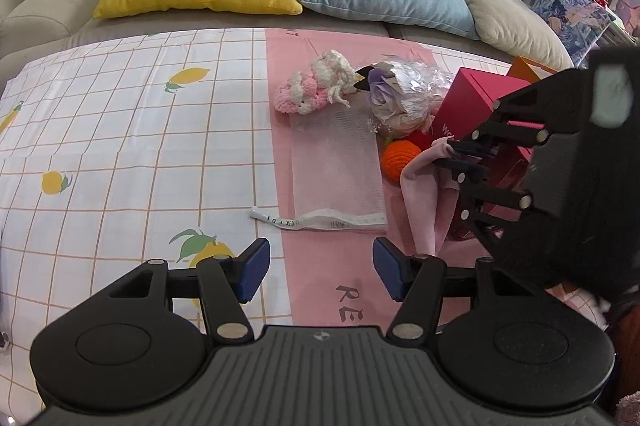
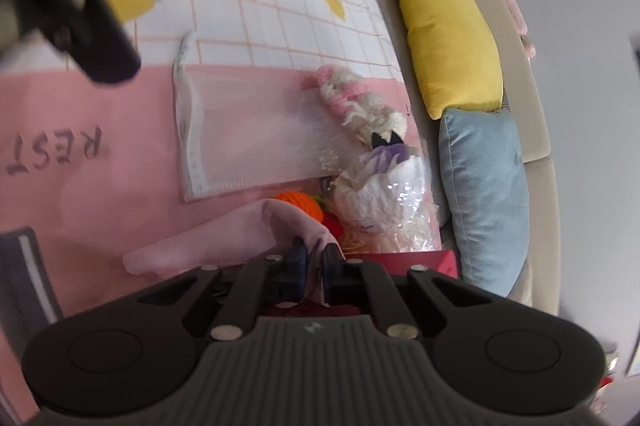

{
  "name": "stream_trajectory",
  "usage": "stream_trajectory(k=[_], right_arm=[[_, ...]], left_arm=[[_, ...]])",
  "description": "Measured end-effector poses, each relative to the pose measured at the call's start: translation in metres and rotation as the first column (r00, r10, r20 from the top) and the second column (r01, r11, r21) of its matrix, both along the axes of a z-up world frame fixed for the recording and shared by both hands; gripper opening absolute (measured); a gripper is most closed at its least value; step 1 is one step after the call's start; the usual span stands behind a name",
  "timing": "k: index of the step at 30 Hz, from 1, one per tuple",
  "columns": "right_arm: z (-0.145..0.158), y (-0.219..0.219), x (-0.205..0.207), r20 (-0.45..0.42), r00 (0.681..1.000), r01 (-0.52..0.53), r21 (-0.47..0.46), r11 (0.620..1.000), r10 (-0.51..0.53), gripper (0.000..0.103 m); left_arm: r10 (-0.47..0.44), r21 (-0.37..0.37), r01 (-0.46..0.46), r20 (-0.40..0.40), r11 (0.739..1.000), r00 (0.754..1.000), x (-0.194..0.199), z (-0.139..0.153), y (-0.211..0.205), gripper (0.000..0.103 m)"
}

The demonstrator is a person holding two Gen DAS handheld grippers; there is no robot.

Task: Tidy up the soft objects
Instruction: 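Grasp the pink cloth with the right gripper while the left grasps the white mesh bag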

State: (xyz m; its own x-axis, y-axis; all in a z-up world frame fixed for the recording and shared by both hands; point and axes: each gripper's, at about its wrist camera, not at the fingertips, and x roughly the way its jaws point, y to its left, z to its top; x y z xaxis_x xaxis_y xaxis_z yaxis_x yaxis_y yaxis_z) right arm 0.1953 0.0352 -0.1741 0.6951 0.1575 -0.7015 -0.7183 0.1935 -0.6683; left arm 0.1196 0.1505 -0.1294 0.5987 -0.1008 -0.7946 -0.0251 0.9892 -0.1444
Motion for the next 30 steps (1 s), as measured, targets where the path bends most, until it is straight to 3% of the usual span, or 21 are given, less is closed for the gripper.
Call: stream_trajectory(k=[5, 8, 11, 16, 18, 21, 26, 30], right_arm=[[0.037, -0.014, 0.005, -0.202, 0.975, 0.133, 0.180, 0.975, -0.096, 0.004], [0.046, -0.029, 0.005, -0.371, 0.916, 0.265, 0.267, 0.926, -0.155, 0.005], [0.042, -0.044, 0.002, -0.481, 0.848, 0.399, 0.304, 0.865, -0.222, 0.005], [0.021, -0.063, 0.003, -0.538, 0.756, 0.579, 0.282, 0.765, -0.374, 0.005], [0.014, -0.067, 0.003, -0.556, 0.730, 0.612, 0.273, 0.742, -0.397, 0.005], [0.007, -0.064, 0.001, -0.564, 0.725, 0.609, 0.259, 0.750, -0.394, 0.005], [0.003, -0.063, 0.004, -0.580, 0.713, 0.625, 0.272, 0.732, -0.394, 0.006], [-0.003, -0.064, 0.009, -0.596, 0.686, 0.658, 0.265, 0.704, -0.417, 0.006]], left_arm=[[-0.024, 0.006, 0.024, 0.003, 1.000, 1.000, 0.007, 0.000, -0.003, 0.070], [-0.048, 0.007, 0.048, 0.011, 0.999, 0.999, 0.013, -0.002, -0.005, 0.077], [-0.077, 0.006, 0.077, 0.017, 0.997, 0.997, 0.021, -0.006, -0.006, 0.082], [-0.142, 0.055, 0.140, 0.031, 0.989, 0.989, 0.041, -0.019, -0.017, 0.086], [-0.159, 0.093, 0.156, 0.023, 0.983, 0.987, 0.052, -0.027, -0.023, 0.086], [-0.123, 0.075, 0.123, -0.001, 0.990, 0.992, 0.070, -0.040, -0.026, 0.088], [0.029, -0.069, -0.033, -0.050, 0.997, 0.998, 0.080, -0.056, -0.017, 0.090], [0.016, 0.001, -0.016, -0.072, 1.000, 0.997, 0.081, -0.064, -0.027, 0.094]])
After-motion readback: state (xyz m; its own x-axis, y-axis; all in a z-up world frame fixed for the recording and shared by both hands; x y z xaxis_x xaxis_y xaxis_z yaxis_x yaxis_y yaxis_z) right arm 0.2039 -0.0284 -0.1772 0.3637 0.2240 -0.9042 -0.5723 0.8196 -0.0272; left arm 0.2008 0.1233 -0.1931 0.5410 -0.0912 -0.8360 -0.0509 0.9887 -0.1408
